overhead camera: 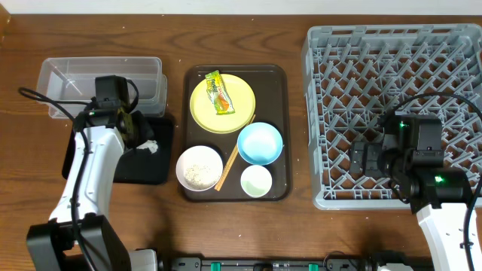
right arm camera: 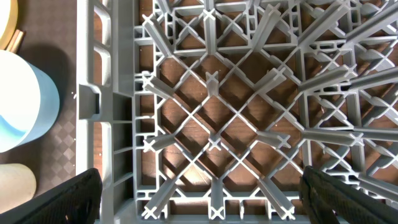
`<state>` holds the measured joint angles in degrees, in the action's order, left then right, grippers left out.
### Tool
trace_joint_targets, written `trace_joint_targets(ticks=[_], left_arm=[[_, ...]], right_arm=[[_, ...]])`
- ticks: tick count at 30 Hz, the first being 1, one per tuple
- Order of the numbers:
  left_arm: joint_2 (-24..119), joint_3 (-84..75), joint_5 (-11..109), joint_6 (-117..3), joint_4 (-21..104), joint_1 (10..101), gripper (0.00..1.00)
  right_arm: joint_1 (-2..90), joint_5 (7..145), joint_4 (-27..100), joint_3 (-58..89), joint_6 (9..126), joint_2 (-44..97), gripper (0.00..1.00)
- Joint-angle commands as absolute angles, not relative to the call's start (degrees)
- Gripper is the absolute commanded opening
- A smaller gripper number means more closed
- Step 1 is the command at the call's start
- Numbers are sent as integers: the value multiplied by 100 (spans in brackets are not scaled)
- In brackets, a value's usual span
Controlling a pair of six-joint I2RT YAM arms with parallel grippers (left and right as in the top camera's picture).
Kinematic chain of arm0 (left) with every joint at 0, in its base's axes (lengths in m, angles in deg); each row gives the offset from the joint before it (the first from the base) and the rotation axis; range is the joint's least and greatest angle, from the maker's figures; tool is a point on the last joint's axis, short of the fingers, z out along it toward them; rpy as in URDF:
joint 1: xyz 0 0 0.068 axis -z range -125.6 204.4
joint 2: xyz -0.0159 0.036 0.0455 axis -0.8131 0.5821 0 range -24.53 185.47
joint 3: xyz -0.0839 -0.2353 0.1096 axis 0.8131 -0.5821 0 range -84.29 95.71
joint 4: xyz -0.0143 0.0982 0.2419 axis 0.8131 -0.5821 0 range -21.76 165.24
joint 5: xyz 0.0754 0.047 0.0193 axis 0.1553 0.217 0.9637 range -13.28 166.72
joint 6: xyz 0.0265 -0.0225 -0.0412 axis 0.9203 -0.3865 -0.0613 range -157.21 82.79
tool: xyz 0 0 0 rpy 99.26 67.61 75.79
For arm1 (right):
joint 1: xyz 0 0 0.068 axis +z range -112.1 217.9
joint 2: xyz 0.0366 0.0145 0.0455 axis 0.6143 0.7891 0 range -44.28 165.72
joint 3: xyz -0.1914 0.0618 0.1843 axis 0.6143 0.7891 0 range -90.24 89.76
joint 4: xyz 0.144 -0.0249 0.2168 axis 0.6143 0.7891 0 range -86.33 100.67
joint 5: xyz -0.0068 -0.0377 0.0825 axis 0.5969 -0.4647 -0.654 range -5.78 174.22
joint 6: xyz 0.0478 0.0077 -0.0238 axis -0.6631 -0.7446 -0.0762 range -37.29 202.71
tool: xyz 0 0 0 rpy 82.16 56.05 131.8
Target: Sort waste into correct bins and load items into the dishwasher rack
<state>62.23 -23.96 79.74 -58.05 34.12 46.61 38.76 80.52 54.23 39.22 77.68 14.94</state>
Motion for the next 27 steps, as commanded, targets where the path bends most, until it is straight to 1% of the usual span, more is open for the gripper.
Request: trace_joint_targets(ticks=[1, 2, 3, 5, 7, 13, 19, 23, 27], left_arm=[[6256, -2411, 8062, -5790, 3519, 4644, 25], [6256, -2407, 8062, -5790, 3534, 4644, 39], [6256, -2402, 8047, -5790, 3536, 4644, 50], [6243, -2356, 7749, -5738, 3530, 4646, 58], [6184, -2271, 7212, -5486, 3530, 4685, 59], [5965, -2085, 6541, -5189, 3882, 5225, 59], [6142, -1985, 6534, -5119, 4625, 5994, 60], [6540, -1648, 6534, -5126, 4990, 6263, 60], [7211, -1060, 6532, -5145, 5075, 6397, 61]], right_arm=[[3872, 8008, 5432, 3802, 7761, 1472, 99], [3872, 8008, 5432, 3802, 7761, 1472, 99], [3872, 8008, 5430, 3802, 7761, 1472, 99], [3872, 8008, 5432, 3802, 7761, 1472, 99], [3872, 8008, 5428, 3802, 7761, 1472, 99], [3872, 8008, 5426, 3802, 7761, 1472, 99], [3872, 8008, 5428, 3802, 7761, 1472, 99], [3872, 8008, 5428, 3802, 7761, 1472, 99], [3872, 8008, 5432, 3802, 7761, 1472, 99]])
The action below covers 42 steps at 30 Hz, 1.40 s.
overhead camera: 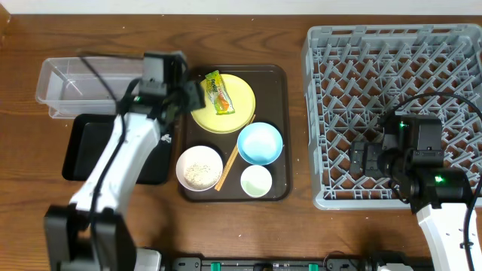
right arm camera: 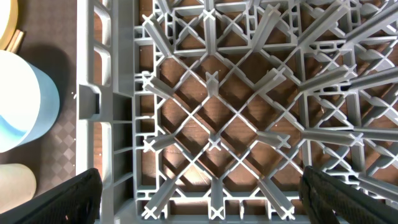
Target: Sort waste into correct bins and load items into the dishwasher rack
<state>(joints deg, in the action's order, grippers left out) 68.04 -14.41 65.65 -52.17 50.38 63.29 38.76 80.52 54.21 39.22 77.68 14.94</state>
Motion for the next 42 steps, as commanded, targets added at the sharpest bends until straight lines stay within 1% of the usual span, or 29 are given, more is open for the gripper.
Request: trace_joint_targets(ticks=[1, 5, 10, 14, 17, 19, 21, 22, 23, 24, 26, 28, 29, 31, 32, 35, 42], left_arm=[[7430, -898, 6532, -5145, 5101, 6434, 62], [8131, -623, 6512, -5320, 5383, 6560, 69], [8730, -621, 6486, -6098, 5503, 6617, 69], [9115, -621, 6110, -6159, 5543, 6639, 69], [9276, -621, 6064, -6247, 5523, 6639, 69], [9344, -621, 6060, -6330, 5519, 6639, 68], [9346, -621, 6060, -6330, 5516, 6650, 58], [9346, -621, 6058, -6330, 5516, 6670, 50], [9346, -621, 6058, -6330, 5499, 6692, 46], [9346, -627, 6066, -6325, 5490, 6722, 44], [9346, -669, 6103, -6323, 5501, 6799, 42], [9346, -686, 6134, -6321, 5499, 6862, 35], [9346, -686, 6132, -6323, 5499, 6884, 26], [9346, -686, 6128, -6323, 5501, 6901, 19], [9346, -686, 6128, -6323, 5481, 6901, 13], [9344, -686, 6128, -6323, 5355, 6895, 6], [8981, -680, 6132, -6098, 4894, 6853, 6]], right_arm=[[3872, 8008, 5432, 3802, 7761, 1472, 99], [3872, 8008, 5434, 3802, 7761, 1472, 99], [3872, 8008, 5476, 3802, 7761, 1472, 99], [3872, 8008, 5485, 3802, 7761, 1472, 99], [3872, 8008, 5487, 3802, 7761, 1472, 99], [3872, 8008, 5489, 3802, 7761, 1472, 99], [3872, 8008, 5489, 3802, 7761, 1472, 99], [3872, 8008, 5489, 3802, 7761, 1472, 99], [3872, 8008, 5489, 3802, 7761, 1472, 99], [3872, 8008, 5489, 3802, 7761, 1472, 99], [3872, 8008, 5489, 3802, 7761, 1472, 99], [3872, 8008, 5491, 3802, 7761, 1472, 99], [3872, 8008, 5493, 3802, 7761, 1472, 99], [3872, 8008, 5491, 3802, 7761, 1472, 99], [3872, 8008, 5493, 3802, 7761, 1472, 99], [3872, 8008, 5498, 3802, 7761, 1472, 99], [3872, 8008, 5513, 3802, 7761, 1472, 99]])
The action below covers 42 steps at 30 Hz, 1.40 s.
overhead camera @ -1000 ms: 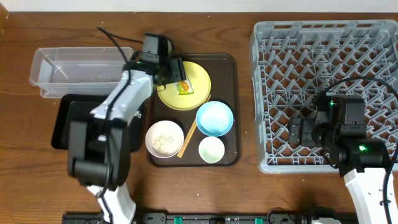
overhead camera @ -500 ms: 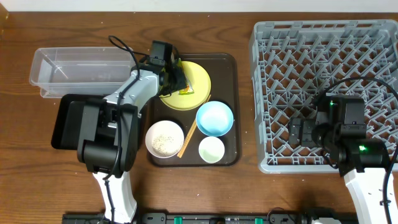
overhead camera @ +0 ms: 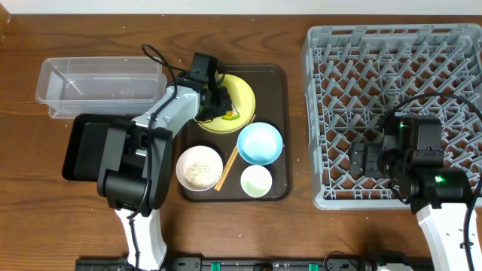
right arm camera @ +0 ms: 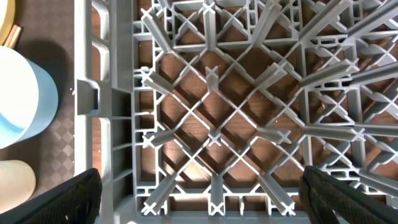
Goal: Sort waste into correct bins and load items into the dishwasher rack
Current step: 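Carry the wrapper with the left gripper into the clear plastic bin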
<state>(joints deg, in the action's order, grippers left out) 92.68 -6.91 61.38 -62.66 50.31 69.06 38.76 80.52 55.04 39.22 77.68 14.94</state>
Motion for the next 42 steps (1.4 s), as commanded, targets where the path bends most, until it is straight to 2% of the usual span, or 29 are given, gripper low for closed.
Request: trace_joint_targets(ticks=[1, 6, 15, 21, 29, 37, 42], left_arm=[[8857, -680, 6134, -6037, 4819, 6834, 6], [7937, -680, 6250, -5958, 4172, 6622, 6], [6603, -682, 7915, -5829, 2260, 5942, 6], [6494, -682, 7815, -5910, 1761, 5070, 6], [6481, -682, 7627, -5626, 1831, 4659, 6], [6442, -682, 7594, -5528, 3851, 4659, 6], [6842, -682, 7592, -5552, 4568, 4659, 6]], right_arm=[[3872, 8008, 5513, 3802, 7761, 1472, 99], [3872, 8008, 5520, 3802, 7761, 1472, 99], [3872, 8008, 5528, 3802, 7761, 1472, 99], [3872, 8008, 5533, 3802, 7761, 1472, 99], [3872, 8008, 5535, 3802, 7761, 1472, 99], [3872, 8008, 5557, 3802, 7761, 1472, 99], [3872, 8008, 5592, 3802, 7761, 1472, 99]])
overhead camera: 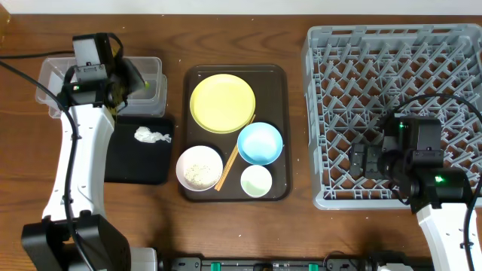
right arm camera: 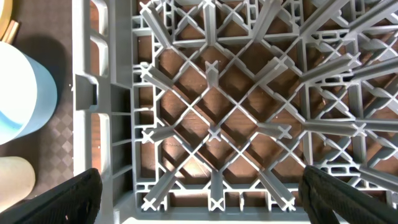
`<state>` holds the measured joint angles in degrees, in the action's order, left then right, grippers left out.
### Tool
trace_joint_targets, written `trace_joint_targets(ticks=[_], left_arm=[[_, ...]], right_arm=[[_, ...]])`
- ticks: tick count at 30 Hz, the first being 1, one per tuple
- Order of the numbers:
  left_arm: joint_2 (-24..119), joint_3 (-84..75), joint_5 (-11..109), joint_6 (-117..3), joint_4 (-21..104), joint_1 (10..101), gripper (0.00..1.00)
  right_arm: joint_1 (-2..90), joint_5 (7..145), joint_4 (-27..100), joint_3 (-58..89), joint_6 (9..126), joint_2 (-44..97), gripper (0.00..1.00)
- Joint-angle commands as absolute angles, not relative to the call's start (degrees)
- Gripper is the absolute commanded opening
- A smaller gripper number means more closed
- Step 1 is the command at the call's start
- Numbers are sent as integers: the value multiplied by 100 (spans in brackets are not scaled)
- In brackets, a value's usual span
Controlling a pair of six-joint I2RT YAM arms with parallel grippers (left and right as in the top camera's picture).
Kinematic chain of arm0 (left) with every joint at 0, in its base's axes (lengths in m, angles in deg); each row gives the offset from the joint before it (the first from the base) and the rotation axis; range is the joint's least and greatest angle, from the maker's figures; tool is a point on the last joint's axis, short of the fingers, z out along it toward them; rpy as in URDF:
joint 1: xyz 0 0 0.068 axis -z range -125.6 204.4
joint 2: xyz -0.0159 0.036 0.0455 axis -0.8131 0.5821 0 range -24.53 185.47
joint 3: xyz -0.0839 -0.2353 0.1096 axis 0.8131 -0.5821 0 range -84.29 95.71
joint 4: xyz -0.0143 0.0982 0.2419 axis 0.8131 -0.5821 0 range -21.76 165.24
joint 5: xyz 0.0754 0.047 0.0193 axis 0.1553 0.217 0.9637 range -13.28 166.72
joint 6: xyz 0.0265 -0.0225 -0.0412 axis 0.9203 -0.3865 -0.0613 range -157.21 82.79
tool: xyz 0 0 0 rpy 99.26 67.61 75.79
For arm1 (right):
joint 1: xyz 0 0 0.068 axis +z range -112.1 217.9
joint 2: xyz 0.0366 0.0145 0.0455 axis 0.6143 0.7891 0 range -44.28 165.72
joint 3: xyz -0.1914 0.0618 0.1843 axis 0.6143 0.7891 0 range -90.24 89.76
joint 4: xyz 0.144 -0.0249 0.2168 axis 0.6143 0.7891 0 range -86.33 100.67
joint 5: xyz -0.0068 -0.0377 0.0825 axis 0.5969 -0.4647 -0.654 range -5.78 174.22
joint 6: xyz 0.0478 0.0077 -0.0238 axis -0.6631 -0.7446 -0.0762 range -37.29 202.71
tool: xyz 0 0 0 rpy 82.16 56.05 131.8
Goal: Sort waste into correct bins and load items into the dishwasher rack
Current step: 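Carry the wrapper with the left gripper into the clear plastic bin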
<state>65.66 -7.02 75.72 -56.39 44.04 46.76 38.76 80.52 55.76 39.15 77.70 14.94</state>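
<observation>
My left gripper (overhead camera: pixel 141 81) hangs over the clear plastic bin (overhead camera: pixel 68 75) at the back left, shut on a green snack wrapper (overhead camera: pixel 155 87) that sticks out past its tips. The yellow plate (overhead camera: pixel 222 103) on the brown tray (overhead camera: pixel 279 75) is bare. In front of it stand a blue bowl (overhead camera: pixel 260 143), a white bowl of rice (overhead camera: pixel 199 168), a small cup (overhead camera: pixel 256 181) and chopsticks (overhead camera: pixel 228 167). My right gripper (right arm camera: pixel 199 202) is open wide above the front left corner of the grey dishwasher rack (overhead camera: pixel 392 45), with nothing between its fingers. The blue bowl (right arm camera: pixel 25 87) shows at the wrist view's left edge.
A black tray (overhead camera: pixel 135 169) lies in front of the clear bin with a crumpled white tissue (overhead camera: pixel 151 135) on it. The rack's upright grey tines (right arm camera: pixel 211 134) fill the space under my right gripper. Brown tabletop lies between the brown tray and the rack.
My left gripper was down on the green wrapper on the yellow plate. It is now over the clear bin with the wrapper, and the plate is bare. The right arm has barely shifted.
My left gripper first hung over the black tray beside the white tissue. Then it stood at the yellow plate's left edge, then down on the wrapper there. Now it holds the wrapper over the clear bin. My right gripper stayed open over the rack throughout.
</observation>
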Motion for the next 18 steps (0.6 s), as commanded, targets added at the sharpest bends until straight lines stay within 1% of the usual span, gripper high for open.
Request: trace_joint_targets(ticks=[1, 8, 9, 10, 11, 12, 13, 16, 18], left_arm=[[6971, -682, 7592, -5554, 4671, 4659, 6], [7746, -682, 7590, -5633, 4924, 4659, 7], [7790, -682, 7592, -5657, 4926, 4659, 11], [7801, -682, 7590, -5657, 4942, 4648, 17], [7799, -680, 7588, -5657, 4946, 4641, 27], [7753, -676, 7588, -5657, 4944, 4633, 34], [7698, -673, 7588, -5654, 4937, 4630, 37], [7351, -669, 7588, -5654, 4802, 4624, 39], [7030, -669, 7590, -5657, 4546, 4598, 43]], right_arm=[[3872, 8008, 5589, 3802, 7761, 1472, 99], [3872, 8008, 5594, 3802, 7761, 1472, 99], [3872, 8008, 5594, 3802, 7761, 1472, 99], [3872, 8008, 5594, 3802, 7761, 1472, 99], [3872, 8008, 5596, 3802, 7761, 1472, 99], [3872, 8008, 5598, 3802, 7761, 1472, 99], [3872, 8008, 5598, 3802, 7761, 1472, 99], [3872, 8008, 5596, 3802, 7761, 1472, 99], [3872, 8008, 5596, 3802, 7761, 1472, 99]])
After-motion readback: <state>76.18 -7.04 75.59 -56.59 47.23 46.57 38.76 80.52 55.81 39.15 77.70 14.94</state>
